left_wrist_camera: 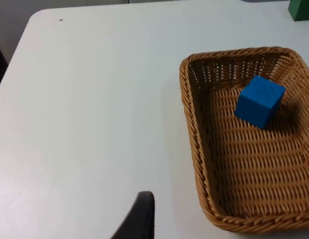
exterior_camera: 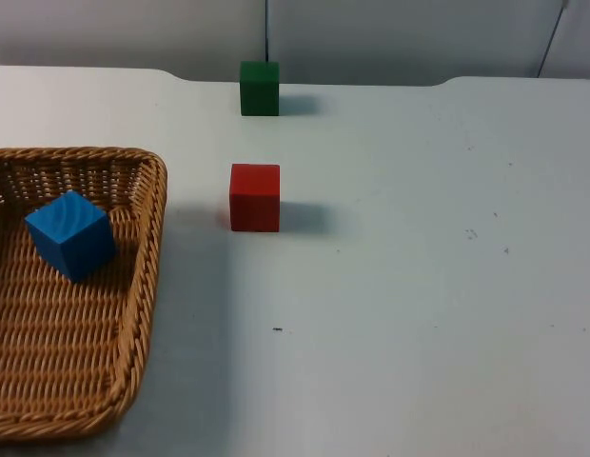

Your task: Pick up the basket with the left hand and place the blue cube into the basket with the right hand.

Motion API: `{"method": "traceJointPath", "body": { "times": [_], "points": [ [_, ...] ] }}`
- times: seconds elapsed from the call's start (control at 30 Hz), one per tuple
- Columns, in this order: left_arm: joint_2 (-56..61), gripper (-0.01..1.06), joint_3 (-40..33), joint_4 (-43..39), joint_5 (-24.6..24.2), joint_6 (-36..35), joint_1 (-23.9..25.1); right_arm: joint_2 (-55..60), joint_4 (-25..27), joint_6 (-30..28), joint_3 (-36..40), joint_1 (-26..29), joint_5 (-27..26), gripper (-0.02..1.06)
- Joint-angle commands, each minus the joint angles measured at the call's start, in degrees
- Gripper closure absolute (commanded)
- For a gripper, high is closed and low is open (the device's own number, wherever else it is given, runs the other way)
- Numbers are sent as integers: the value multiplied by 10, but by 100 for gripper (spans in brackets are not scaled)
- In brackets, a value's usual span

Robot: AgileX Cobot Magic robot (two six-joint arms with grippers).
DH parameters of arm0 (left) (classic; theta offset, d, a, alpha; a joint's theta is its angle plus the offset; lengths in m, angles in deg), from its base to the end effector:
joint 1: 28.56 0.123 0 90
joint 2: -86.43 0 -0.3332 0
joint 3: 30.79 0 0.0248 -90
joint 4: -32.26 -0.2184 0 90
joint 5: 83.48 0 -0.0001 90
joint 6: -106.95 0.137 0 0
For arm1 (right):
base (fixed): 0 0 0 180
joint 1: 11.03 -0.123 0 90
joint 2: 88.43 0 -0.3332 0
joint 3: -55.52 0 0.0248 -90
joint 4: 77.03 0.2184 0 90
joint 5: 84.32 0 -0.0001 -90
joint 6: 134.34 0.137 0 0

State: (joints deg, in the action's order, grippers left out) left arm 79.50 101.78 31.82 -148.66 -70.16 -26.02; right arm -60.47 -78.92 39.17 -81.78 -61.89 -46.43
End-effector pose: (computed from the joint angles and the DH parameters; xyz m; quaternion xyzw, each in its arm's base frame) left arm -0.0486 -0.0012 0.2430 0.0023 0.8640 0.0277 0.5027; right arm 0.0232 0.0241 0.3313 -0.3936 0.7099 0.2058 0.5466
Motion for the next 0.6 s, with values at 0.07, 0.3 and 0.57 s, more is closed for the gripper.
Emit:
{"method": "traceJointPath", "body": {
  "times": [0.07,0.3,0.57],
  "points": [
    [3,15,-17,21,36,-2,-1,-33,-20,21,1,-1,49,38],
    [3,15,-16,21,36,-2,-1,-99,-42,50,1,-1,122,38],
    [3,0,-16,21,36,-3,-1,-139,-40,65,1,-1,178,38]
  ]
}}
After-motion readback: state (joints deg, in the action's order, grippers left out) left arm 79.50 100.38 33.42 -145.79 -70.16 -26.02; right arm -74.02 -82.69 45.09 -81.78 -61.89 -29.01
